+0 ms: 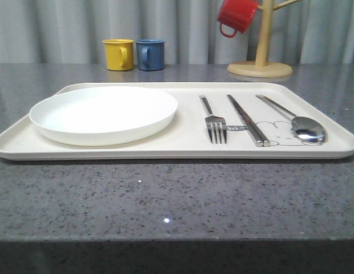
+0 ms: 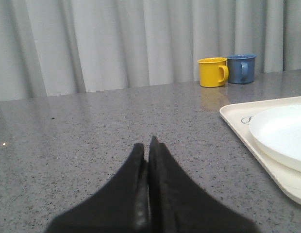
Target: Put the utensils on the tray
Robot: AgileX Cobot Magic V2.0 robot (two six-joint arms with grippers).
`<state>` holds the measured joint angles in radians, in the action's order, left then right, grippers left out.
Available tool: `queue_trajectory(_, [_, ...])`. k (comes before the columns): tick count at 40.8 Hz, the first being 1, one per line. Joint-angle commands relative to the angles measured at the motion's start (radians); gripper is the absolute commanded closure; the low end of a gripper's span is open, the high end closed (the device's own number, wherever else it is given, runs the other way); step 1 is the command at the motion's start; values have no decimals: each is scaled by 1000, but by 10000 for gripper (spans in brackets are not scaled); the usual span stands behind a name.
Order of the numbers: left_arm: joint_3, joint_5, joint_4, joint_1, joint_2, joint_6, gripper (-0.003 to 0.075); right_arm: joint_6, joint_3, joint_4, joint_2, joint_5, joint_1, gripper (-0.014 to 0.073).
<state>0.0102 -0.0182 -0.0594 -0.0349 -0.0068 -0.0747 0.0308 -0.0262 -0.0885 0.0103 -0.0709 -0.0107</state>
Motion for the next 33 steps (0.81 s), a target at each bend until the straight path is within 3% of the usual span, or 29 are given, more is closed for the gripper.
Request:
queue_trajectory(1, [-3, 89, 10, 1, -23, 10, 738, 19, 1, 13, 18, 91, 7, 715])
queue_trajectory(33, [-3, 89, 10, 1, -23, 10, 738, 68, 1, 119, 18, 136, 7, 715])
